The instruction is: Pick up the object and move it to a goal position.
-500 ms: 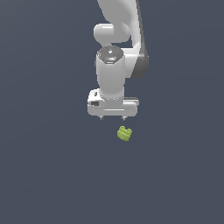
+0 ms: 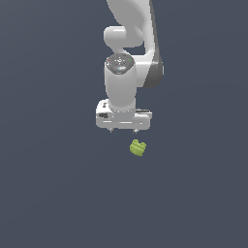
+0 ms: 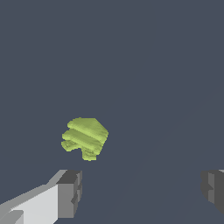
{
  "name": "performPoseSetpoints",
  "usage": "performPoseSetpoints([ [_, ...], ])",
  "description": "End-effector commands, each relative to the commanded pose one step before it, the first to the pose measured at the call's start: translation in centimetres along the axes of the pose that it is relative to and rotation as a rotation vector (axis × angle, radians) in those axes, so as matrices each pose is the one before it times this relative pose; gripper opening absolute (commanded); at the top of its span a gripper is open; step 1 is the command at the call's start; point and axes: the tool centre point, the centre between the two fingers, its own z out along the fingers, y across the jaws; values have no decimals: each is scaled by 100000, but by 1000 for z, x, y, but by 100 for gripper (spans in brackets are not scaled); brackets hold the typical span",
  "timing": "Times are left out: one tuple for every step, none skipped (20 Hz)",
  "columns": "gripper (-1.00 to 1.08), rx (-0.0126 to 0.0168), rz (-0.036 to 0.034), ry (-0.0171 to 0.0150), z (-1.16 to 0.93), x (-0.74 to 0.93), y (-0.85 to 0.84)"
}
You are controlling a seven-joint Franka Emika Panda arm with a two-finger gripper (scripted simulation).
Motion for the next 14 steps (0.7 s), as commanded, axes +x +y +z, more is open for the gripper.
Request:
performPoseSetpoints([
  [100,25,813,-580,83,-48,113],
  [100,0,0,0,19,14,12],
  [100,-9,-256,143,-37,-2,-43],
  [100,-24,-362,44,17,8,-23],
  [100,-37,-506,-4,39,6,-24],
  [100,-50,-667,-21,56,7,-31],
  [100,-61,-833,-21,69,9,-39],
  [100,-72,-1003,-13,79,12,-49],
  [100,-83,-1169,-7,90,15,-59],
  [100,-93,-1330,-3,101,18,-67],
  [100,-101,-1480,-2,112,21,-76],
  [100,-108,-1616,-4,122,24,-82],
  [100,-116,-1770,-9,134,27,-91],
  [100,-123,-1931,-14,147,30,-98],
])
